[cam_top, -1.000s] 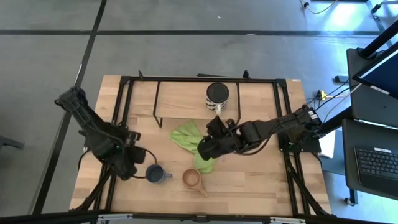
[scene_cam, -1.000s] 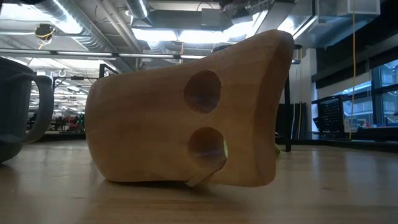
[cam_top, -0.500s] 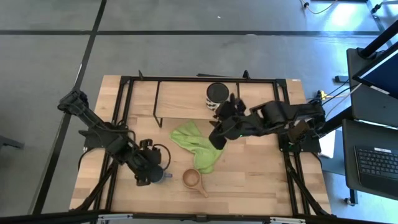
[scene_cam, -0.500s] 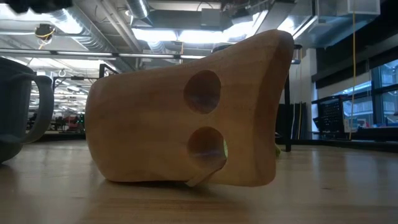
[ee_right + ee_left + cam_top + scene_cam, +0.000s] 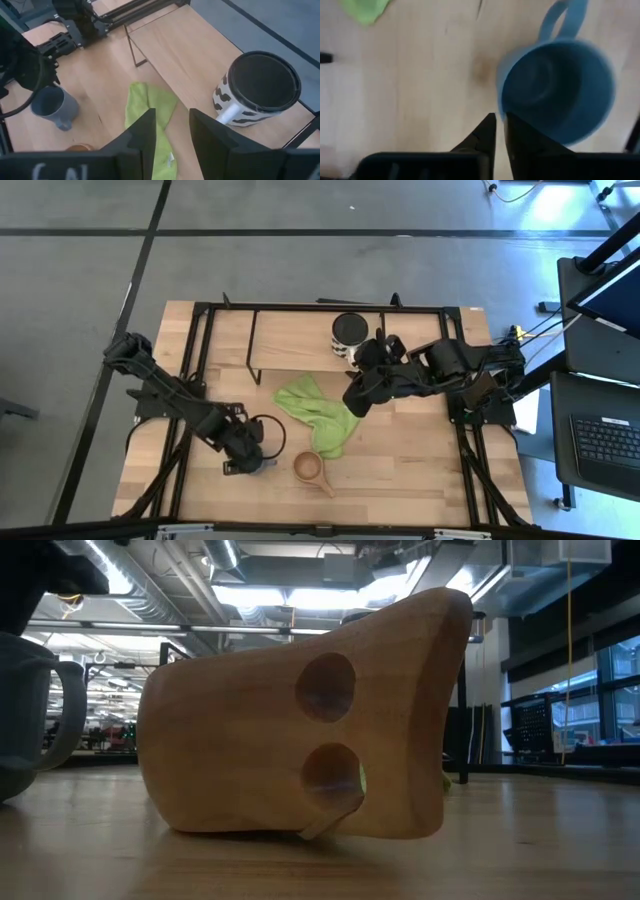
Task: Stack small to large cups/mugs on shelf
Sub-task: Put the blue mug on the shelf
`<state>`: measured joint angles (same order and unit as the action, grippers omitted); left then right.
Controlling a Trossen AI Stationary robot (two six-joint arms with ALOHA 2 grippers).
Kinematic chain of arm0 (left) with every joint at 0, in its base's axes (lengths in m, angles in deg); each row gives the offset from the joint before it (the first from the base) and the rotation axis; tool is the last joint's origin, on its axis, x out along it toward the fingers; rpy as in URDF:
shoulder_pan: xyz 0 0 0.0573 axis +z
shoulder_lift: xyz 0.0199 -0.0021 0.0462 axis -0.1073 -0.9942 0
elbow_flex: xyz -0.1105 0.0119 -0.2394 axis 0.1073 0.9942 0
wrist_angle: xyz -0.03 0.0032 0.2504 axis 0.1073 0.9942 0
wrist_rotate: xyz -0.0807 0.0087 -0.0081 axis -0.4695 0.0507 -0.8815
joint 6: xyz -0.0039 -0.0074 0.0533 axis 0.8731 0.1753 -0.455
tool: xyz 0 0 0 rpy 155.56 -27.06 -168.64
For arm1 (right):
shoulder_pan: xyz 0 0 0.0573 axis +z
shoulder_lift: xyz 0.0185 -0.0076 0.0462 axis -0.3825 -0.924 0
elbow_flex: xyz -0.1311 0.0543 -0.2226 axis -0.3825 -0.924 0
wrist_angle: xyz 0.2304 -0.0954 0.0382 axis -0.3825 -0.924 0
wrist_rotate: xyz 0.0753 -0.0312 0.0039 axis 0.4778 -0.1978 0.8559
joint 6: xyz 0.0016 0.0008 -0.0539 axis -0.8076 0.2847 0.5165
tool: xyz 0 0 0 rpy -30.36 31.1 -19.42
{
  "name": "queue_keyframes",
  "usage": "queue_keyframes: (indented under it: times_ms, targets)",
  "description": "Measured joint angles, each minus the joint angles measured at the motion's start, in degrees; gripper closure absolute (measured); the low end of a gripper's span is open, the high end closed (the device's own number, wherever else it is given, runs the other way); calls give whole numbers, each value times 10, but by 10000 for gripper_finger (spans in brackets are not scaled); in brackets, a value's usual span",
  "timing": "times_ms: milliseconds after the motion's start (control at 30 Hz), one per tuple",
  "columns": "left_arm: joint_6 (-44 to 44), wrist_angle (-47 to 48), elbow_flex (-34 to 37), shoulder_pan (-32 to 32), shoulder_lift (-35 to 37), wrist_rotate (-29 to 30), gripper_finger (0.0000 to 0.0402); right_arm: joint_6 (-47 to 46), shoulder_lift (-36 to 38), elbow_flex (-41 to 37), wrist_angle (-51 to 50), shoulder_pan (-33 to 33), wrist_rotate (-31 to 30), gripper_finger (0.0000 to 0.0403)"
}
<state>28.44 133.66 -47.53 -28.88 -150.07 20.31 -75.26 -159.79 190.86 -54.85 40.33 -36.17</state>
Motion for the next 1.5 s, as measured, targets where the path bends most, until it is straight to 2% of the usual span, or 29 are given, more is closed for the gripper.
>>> queue_keyframes:
  times_ms: [100,267,533,600,700,833,967,1267,1500]
  targets:
    - [-2,-2,0,-12,3,16,340,-1,0,0,0,-2,-6,283]
    - [1,-7,0,-45,16,77,291,-14,0,0,0,-8,-9,283]
    - [30,-17,0,-64,16,82,242,-16,0,0,0,-16,-12,283]
    - [78,-3,0,-56,16,72,240,-16,0,0,1,-16,-15,283]
    - [181,23,0,-37,16,17,241,-16,0,0,0,-17,-15,283]
    - [328,-8,0,-41,16,-13,241,-10,0,0,0,-17,-15,283]
    - [441,-39,0,-61,16,10,240,12,0,0,1,-17,-15,283]
    - [668,-31,6,-117,9,39,242,46,0,0,1,-15,-29,283]
    - [745,-36,10,-123,-17,44,243,68,0,0,1,-15,-30,283]
